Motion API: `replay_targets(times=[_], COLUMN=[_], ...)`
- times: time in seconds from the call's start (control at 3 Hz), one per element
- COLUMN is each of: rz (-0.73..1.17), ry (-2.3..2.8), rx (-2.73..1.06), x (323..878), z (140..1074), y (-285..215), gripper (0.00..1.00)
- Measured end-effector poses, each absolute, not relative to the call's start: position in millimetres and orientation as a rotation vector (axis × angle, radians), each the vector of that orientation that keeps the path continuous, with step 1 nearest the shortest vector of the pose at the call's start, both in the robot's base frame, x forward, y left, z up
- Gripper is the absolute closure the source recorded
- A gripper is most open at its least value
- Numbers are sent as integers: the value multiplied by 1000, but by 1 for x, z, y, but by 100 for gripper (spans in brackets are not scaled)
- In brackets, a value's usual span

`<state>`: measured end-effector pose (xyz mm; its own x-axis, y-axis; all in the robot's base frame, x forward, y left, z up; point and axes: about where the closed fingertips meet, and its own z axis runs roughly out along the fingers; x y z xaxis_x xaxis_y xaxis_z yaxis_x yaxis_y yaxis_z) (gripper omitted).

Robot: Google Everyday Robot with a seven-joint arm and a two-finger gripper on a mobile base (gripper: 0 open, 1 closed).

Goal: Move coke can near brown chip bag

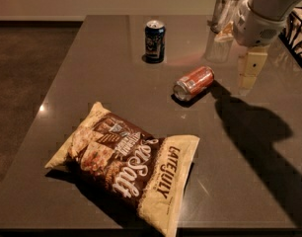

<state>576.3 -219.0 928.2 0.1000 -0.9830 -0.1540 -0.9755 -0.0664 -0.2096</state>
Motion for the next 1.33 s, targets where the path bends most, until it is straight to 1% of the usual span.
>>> replay_targets(times=[0.33,1.0,1.33], rz=[22,135,161], ry=[1811,1613,1576], rx=[-2246,-2389,-2429], x=[603,621,621], z=[909,881,871], y=[-199,-162,-155], gripper=[0,0,17])
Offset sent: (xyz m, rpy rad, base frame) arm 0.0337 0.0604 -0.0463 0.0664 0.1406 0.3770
